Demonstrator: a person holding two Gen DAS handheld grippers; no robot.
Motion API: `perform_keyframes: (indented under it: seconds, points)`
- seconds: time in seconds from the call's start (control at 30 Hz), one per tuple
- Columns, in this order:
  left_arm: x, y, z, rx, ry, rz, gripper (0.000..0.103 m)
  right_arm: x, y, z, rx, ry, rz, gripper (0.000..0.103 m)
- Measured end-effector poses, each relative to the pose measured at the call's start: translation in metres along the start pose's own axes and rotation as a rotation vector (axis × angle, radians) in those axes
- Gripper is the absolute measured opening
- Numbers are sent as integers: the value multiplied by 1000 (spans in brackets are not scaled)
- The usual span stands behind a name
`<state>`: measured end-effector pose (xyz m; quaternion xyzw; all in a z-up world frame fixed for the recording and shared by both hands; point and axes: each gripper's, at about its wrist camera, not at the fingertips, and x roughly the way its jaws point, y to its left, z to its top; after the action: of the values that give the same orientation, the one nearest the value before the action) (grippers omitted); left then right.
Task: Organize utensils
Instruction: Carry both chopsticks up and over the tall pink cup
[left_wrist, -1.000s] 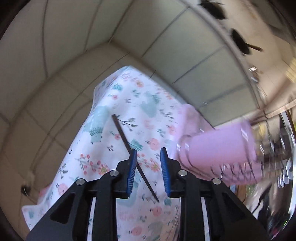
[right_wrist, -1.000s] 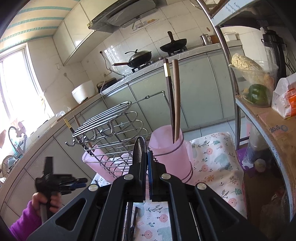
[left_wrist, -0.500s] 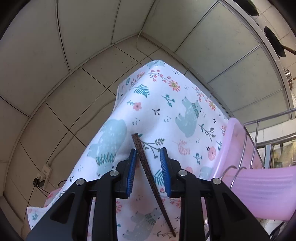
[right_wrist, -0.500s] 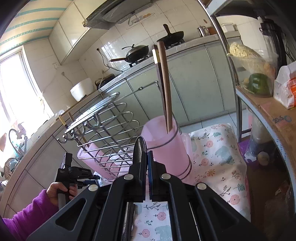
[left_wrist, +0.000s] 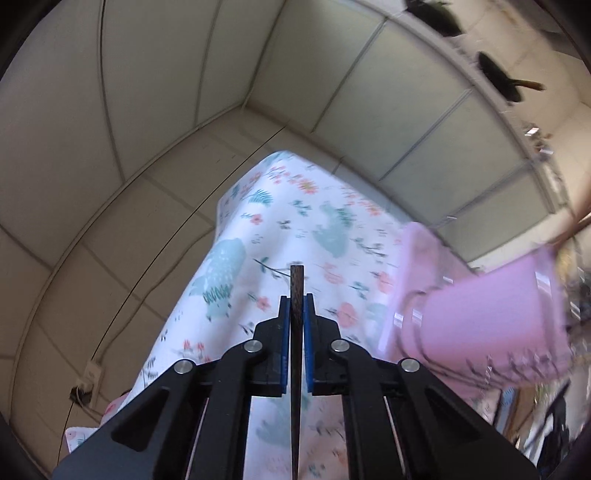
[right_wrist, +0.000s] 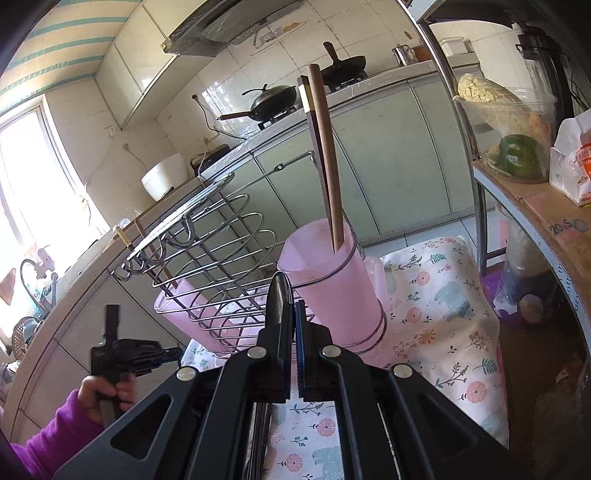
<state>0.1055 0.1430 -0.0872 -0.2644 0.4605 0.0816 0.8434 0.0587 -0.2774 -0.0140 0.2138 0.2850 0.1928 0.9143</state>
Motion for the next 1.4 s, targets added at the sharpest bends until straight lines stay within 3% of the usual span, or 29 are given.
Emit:
perform_keyframes:
  seconds: [0.53,0.7,0.9,1.1,1.4]
  points:
    - [-129,-47,-32,176,-279,-202,6,-31,14,4,-25,-70,5,2]
    - [-152,-61,-35,209,-338,-265,6,-44,16,14,-41,-119,-9,2]
    - [-177,-82,-37,261,-419,-324,6,-67,12,35,-27,-239,-47,2]
    - [-187,-98,-40,334,-492,-336,6,-80,20,55,-68,-378,-100,2]
    - [-178,-95,-32,316,-505,-380,6,-75,55,87,-268,-656,-233,2]
